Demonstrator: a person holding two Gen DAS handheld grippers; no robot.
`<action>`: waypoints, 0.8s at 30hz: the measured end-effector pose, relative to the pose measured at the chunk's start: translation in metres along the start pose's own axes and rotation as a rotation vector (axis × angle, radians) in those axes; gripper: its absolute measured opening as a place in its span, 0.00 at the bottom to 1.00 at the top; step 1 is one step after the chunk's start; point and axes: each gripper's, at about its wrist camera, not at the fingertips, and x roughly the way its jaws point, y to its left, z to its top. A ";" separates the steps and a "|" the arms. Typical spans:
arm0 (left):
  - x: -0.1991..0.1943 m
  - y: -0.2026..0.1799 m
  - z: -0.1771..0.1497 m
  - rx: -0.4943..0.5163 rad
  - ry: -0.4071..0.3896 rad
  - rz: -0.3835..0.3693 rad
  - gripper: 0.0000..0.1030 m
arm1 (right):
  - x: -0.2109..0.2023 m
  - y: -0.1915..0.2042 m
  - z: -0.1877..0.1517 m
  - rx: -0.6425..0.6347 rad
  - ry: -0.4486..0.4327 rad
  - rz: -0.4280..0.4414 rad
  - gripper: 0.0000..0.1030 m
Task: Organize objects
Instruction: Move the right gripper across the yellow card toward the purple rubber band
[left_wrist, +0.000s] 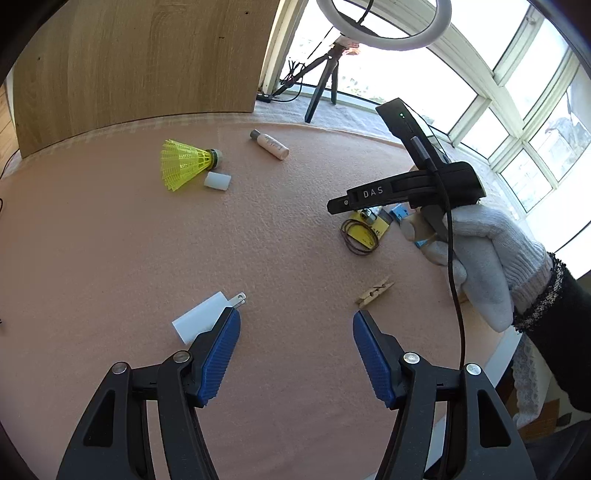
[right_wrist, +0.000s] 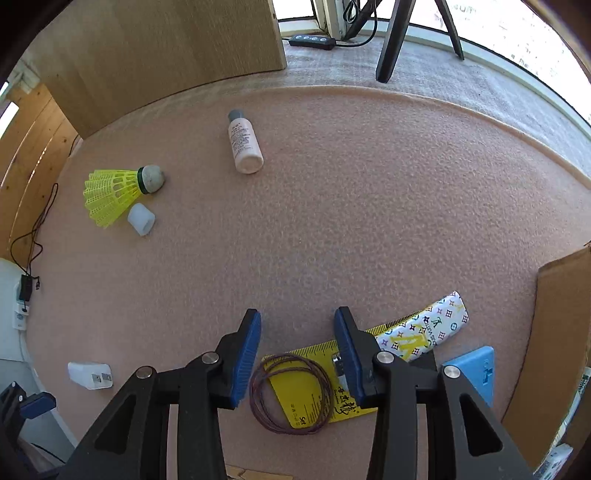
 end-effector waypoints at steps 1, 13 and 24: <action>0.000 -0.003 0.000 0.008 0.000 -0.002 0.65 | -0.003 -0.001 -0.010 0.006 -0.001 0.020 0.37; -0.004 -0.015 0.001 0.052 -0.001 -0.003 0.65 | -0.045 -0.049 -0.071 0.309 -0.119 0.168 0.31; -0.012 -0.014 -0.007 0.055 0.002 -0.002 0.65 | -0.016 -0.049 -0.021 0.284 -0.144 -0.039 0.28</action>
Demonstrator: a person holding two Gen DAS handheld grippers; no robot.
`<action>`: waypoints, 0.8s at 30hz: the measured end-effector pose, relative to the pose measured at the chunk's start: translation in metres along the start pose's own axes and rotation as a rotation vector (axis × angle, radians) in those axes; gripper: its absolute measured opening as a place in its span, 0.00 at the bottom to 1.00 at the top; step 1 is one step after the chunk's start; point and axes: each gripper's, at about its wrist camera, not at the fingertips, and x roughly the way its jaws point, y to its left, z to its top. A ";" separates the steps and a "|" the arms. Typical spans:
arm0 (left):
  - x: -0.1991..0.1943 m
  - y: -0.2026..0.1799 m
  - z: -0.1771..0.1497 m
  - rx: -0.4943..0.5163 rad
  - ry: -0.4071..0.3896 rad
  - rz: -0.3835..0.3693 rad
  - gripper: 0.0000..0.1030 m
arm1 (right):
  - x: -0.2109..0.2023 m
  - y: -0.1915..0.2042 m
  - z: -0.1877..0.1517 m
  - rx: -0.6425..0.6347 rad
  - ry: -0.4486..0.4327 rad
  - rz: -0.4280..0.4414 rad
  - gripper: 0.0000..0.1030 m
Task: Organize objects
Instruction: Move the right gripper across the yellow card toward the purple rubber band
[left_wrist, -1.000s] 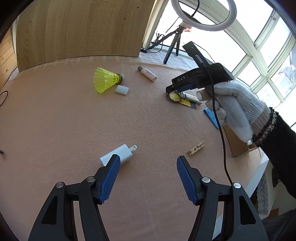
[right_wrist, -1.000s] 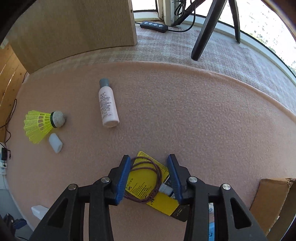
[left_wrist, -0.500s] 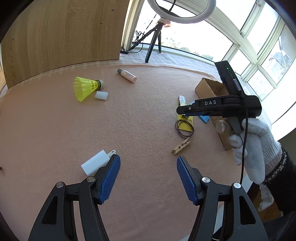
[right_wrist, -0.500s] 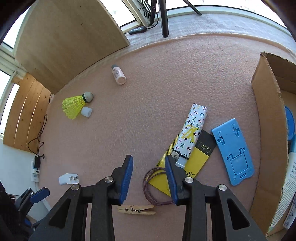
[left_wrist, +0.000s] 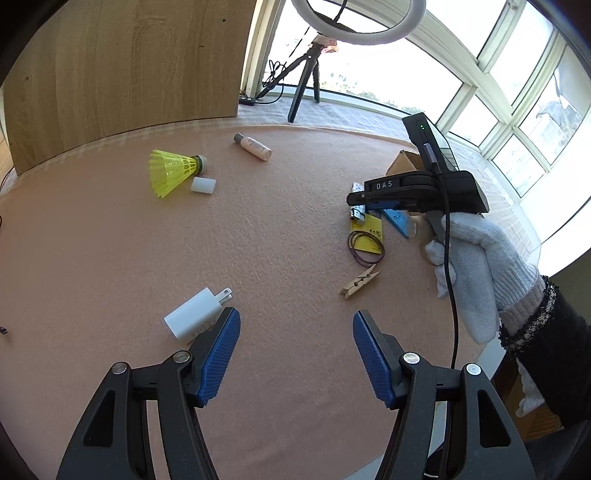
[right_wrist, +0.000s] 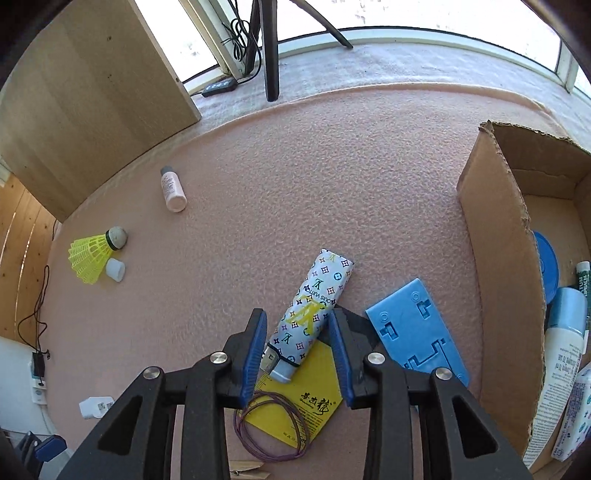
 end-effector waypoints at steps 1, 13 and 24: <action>-0.001 0.001 -0.001 -0.005 -0.001 0.003 0.65 | 0.000 0.003 0.001 -0.016 -0.014 -0.016 0.26; 0.003 0.007 -0.002 -0.016 0.013 0.003 0.65 | 0.007 0.065 -0.021 -0.181 0.098 0.164 0.20; 0.030 -0.002 0.015 0.010 0.042 -0.031 0.65 | -0.020 0.005 -0.054 -0.103 0.085 0.102 0.22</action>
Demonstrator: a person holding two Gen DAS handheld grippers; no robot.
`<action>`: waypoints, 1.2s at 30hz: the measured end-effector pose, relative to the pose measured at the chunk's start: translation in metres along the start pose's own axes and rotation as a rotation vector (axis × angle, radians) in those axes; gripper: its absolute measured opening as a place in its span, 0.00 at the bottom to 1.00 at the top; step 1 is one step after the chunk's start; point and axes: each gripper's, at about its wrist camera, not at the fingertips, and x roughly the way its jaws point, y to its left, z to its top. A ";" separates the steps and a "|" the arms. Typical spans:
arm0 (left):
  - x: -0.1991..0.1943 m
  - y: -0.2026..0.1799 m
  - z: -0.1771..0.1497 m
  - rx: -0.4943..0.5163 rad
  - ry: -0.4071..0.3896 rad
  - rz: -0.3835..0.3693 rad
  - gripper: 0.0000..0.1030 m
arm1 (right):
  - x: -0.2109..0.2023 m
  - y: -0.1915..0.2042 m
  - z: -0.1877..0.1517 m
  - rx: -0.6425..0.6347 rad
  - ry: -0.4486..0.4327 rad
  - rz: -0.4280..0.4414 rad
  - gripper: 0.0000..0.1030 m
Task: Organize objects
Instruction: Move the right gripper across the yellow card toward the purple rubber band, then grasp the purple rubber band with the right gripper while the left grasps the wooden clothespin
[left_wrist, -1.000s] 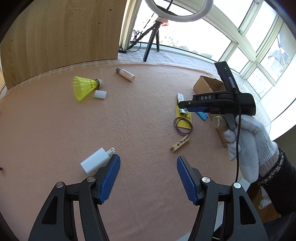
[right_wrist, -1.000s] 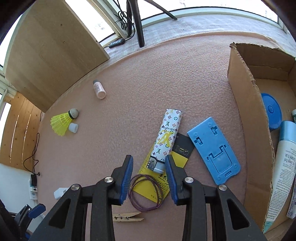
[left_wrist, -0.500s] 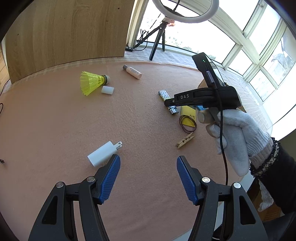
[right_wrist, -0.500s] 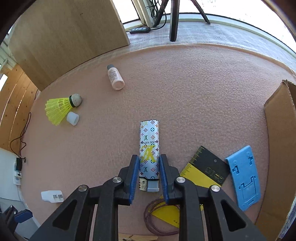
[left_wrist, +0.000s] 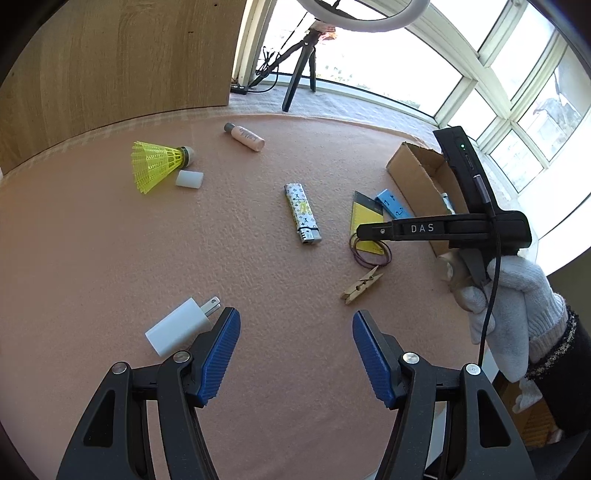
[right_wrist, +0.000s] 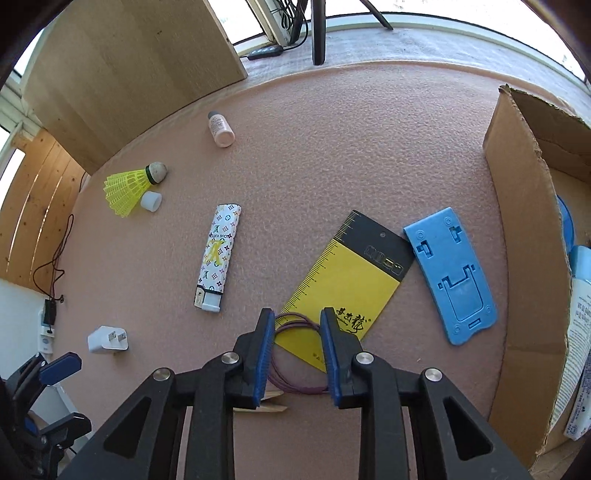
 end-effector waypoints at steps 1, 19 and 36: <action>0.003 -0.002 0.002 0.009 0.004 0.000 0.65 | -0.002 0.000 -0.005 -0.015 0.011 -0.002 0.22; 0.075 -0.068 0.026 0.261 0.108 -0.019 0.65 | -0.040 -0.018 -0.059 -0.012 -0.016 -0.088 0.12; 0.096 -0.078 0.033 0.379 0.156 -0.010 0.65 | -0.025 -0.016 -0.065 -0.072 0.061 -0.218 0.11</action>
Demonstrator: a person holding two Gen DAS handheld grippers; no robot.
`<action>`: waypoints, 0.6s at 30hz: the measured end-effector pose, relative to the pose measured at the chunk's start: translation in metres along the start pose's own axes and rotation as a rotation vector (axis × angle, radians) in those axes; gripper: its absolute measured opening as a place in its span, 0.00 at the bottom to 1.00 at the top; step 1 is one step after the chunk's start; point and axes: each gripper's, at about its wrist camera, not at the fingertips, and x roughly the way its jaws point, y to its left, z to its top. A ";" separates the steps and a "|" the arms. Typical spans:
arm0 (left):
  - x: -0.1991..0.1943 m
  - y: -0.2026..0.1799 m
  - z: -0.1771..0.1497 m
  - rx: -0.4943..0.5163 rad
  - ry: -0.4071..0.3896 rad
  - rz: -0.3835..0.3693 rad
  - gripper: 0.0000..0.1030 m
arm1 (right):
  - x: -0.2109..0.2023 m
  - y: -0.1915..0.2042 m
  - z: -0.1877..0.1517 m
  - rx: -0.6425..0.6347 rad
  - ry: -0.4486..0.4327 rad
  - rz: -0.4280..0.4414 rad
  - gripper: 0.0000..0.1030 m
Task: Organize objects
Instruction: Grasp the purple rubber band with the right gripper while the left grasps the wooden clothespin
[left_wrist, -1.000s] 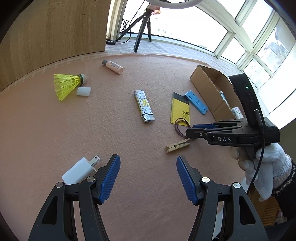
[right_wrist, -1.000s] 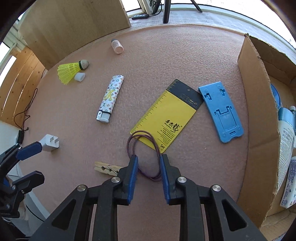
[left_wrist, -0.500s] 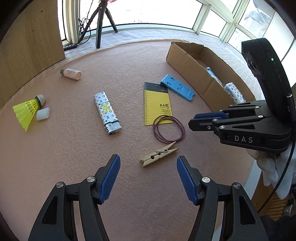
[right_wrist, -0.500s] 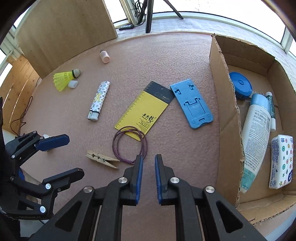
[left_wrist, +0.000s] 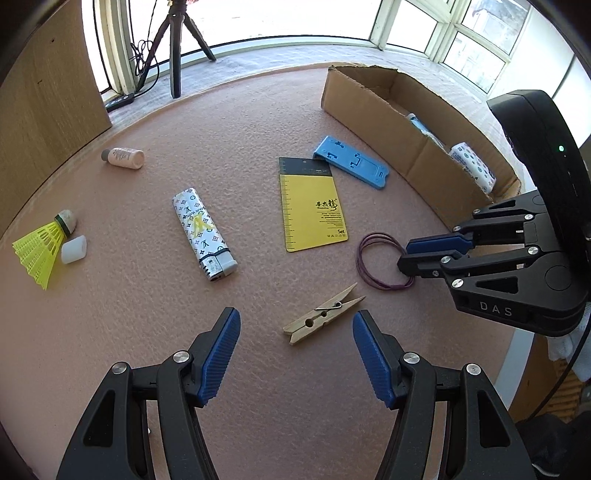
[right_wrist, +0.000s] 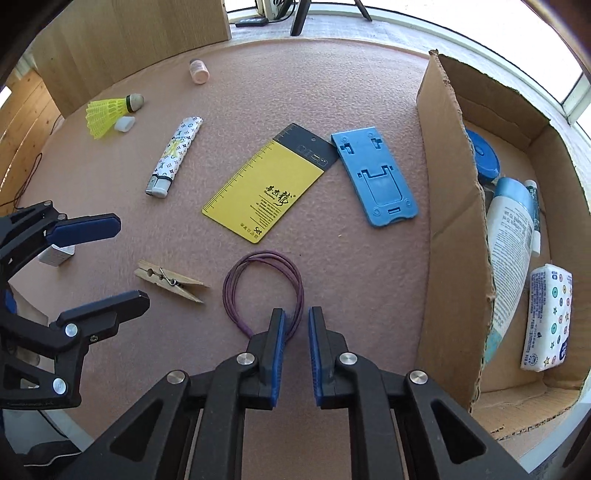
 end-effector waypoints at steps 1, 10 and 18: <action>0.002 -0.002 0.001 0.011 0.003 -0.007 0.65 | -0.002 -0.003 -0.005 0.012 0.005 0.005 0.11; 0.027 -0.017 0.007 0.095 0.056 -0.008 0.62 | -0.015 -0.021 -0.015 0.099 -0.051 0.056 0.15; 0.023 -0.013 0.003 0.089 0.035 0.022 0.19 | -0.008 -0.005 -0.013 0.048 -0.046 0.027 0.16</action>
